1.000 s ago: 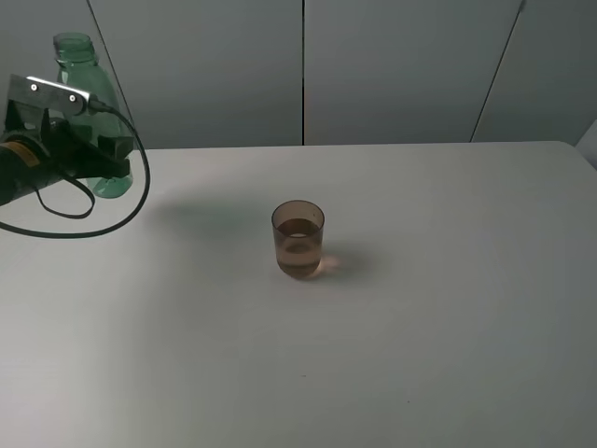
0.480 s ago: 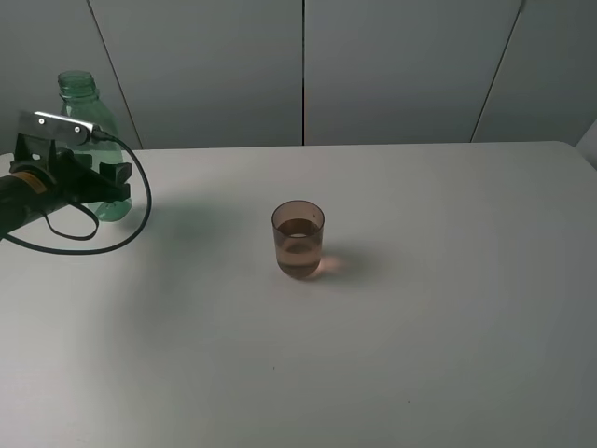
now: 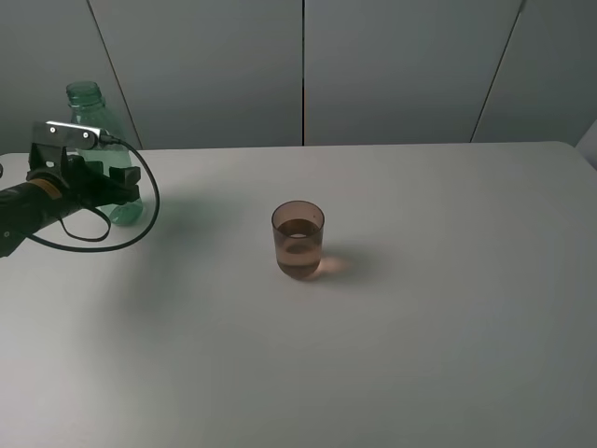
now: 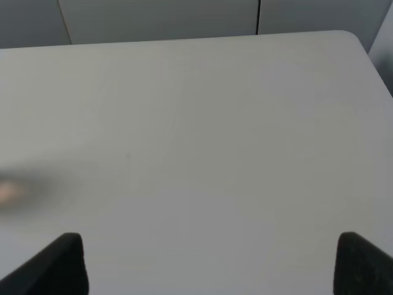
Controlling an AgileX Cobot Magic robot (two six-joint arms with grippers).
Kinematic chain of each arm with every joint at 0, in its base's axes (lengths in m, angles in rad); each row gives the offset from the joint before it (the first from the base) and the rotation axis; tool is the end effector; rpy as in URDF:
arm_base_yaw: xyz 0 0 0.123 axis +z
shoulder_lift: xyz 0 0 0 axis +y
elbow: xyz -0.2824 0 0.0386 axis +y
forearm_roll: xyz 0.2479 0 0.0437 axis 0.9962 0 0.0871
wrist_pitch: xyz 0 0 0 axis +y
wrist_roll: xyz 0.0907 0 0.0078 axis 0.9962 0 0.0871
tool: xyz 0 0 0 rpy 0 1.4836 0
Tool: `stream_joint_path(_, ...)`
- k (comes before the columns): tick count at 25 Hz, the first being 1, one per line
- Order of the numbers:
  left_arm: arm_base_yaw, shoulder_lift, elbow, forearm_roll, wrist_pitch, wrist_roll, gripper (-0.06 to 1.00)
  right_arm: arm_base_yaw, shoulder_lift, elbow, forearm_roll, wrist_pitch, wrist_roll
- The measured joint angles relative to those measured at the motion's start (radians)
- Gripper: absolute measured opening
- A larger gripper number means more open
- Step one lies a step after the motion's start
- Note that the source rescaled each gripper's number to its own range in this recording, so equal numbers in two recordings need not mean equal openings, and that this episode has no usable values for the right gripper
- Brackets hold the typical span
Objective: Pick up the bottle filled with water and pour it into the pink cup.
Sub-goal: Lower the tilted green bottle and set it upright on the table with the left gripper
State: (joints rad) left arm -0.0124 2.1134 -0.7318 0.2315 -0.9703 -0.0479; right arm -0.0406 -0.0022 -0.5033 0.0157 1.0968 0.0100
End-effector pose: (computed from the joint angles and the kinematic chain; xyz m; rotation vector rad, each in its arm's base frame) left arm 0.3525 -0.0216 0.0800 0.2205 1.8906 -0.1327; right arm -0.0070 0.0016 0.2752 0.0514 2.0742 0.0001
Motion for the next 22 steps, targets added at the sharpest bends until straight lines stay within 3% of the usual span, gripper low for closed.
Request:
stream_joint_path(13,0.0,0.015,-0.007,0.008,-0.023,0.014,0.01,0.0,0.0,0.0,0.0,0.0,0.0)
stream_joint_path(18,0.0,0.015,-0.007,0.008,-0.011,0.025,0.14,0.0,0.0,0.0,0.0,0.0,0.0)
stream_joint_path(22,0.0,0.015,-0.007,0.008,0.013,0.025,0.41,0.0,0.0,0.0,0.0,0.0,0.0)
